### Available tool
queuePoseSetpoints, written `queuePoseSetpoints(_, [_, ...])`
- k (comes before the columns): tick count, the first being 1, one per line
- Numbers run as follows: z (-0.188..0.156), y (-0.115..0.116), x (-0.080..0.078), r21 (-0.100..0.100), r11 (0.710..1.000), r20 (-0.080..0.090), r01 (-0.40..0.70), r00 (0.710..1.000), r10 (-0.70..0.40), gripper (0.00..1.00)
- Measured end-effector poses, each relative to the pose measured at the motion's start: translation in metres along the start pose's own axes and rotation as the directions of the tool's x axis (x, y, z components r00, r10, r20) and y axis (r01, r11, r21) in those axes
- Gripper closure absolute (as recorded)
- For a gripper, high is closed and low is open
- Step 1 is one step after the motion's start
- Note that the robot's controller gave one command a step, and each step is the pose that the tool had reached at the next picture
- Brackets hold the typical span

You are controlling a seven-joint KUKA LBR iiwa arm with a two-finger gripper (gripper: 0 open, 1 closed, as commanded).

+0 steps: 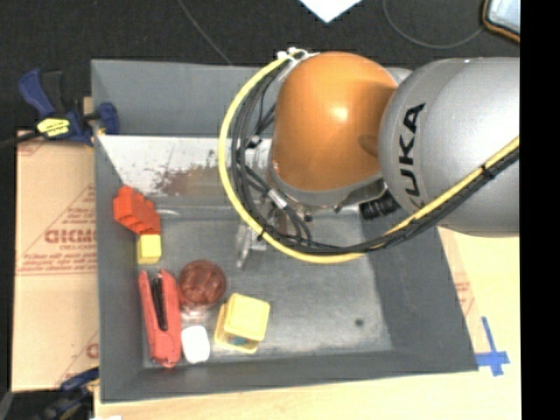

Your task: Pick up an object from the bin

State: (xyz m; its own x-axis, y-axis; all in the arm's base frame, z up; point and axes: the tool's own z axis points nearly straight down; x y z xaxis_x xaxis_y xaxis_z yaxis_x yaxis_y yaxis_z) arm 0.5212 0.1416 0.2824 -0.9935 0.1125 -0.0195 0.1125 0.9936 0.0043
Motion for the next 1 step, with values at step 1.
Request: queuePoseSetpoints(1, [0.0573, 0.0580, -0.0057, -0.002, 1.000, -0.008, -0.003, 1.000, 0.003, 1.00])
